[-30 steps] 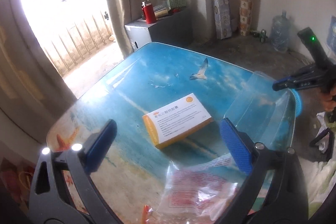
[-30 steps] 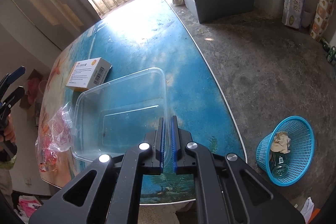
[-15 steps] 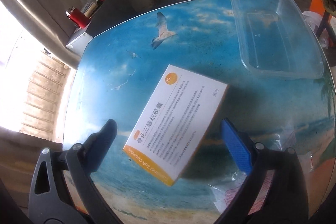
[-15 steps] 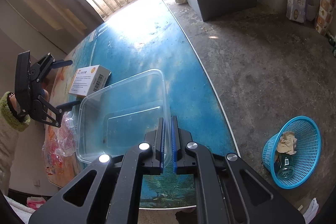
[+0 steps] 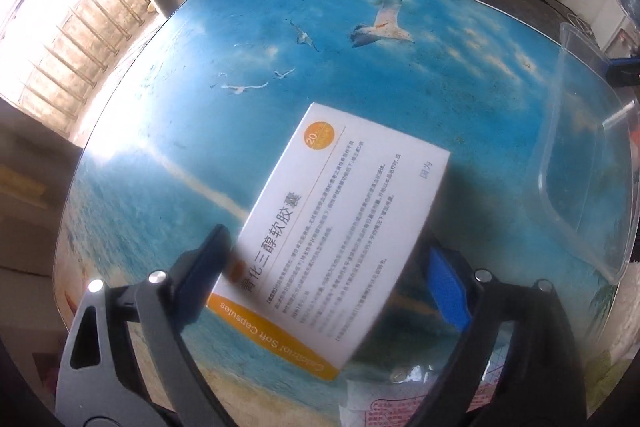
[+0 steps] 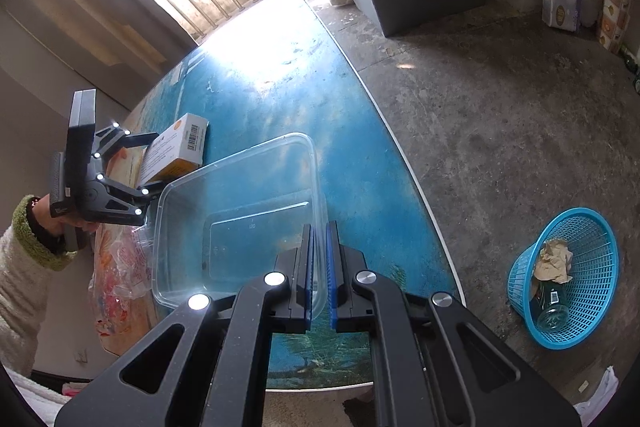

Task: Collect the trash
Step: 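Grasp the white-and-orange medicine box with the left tool while the right tool grips the container, then lift the box with the left tool while the right tool lifts the container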

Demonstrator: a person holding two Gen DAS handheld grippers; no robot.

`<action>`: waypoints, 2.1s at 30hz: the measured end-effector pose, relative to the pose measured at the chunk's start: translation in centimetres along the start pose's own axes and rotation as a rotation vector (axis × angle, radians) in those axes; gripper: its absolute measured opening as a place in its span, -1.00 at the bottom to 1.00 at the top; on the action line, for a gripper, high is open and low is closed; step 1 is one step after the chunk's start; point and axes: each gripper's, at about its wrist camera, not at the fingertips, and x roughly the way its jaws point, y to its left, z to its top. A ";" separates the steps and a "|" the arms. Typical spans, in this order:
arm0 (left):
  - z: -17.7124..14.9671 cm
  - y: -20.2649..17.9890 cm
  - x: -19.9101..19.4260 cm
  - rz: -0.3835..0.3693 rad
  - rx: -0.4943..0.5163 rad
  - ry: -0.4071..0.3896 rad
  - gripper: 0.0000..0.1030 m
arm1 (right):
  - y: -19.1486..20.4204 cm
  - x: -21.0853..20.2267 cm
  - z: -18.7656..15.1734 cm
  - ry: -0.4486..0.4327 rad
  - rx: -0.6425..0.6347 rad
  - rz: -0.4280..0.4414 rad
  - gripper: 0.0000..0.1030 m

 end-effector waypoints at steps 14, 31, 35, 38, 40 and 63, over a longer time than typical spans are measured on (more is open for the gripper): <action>-1.2 2.4 -1.7 -0.044 -0.290 -0.032 0.62 | -0.2 -4.6 -3.0 -0.076 0.091 0.122 -0.13; -1.8 2.5 0.1 -0.012 -0.433 0.078 0.37 | 0.8 2.3 -2.7 0.056 0.288 0.163 -0.14; -2.0 2.1 0.1 -0.023 -0.449 0.078 0.35 | 1.9 3.3 0.5 0.002 0.192 0.048 -0.32; -2.2 2.0 0.0 -0.026 -0.449 0.075 0.35 | 2.2 3.8 2.1 -0.010 0.162 0.010 -0.32; -2.0 1.9 0.1 -0.028 -0.455 0.072 0.35 | 2.5 3.7 2.6 -0.015 0.159 0.003 -0.31; -0.6 2.1 -1.0 0.023 -0.435 -0.004 0.30 | 3.0 3.5 0.3 -0.027 0.116 -0.054 -0.91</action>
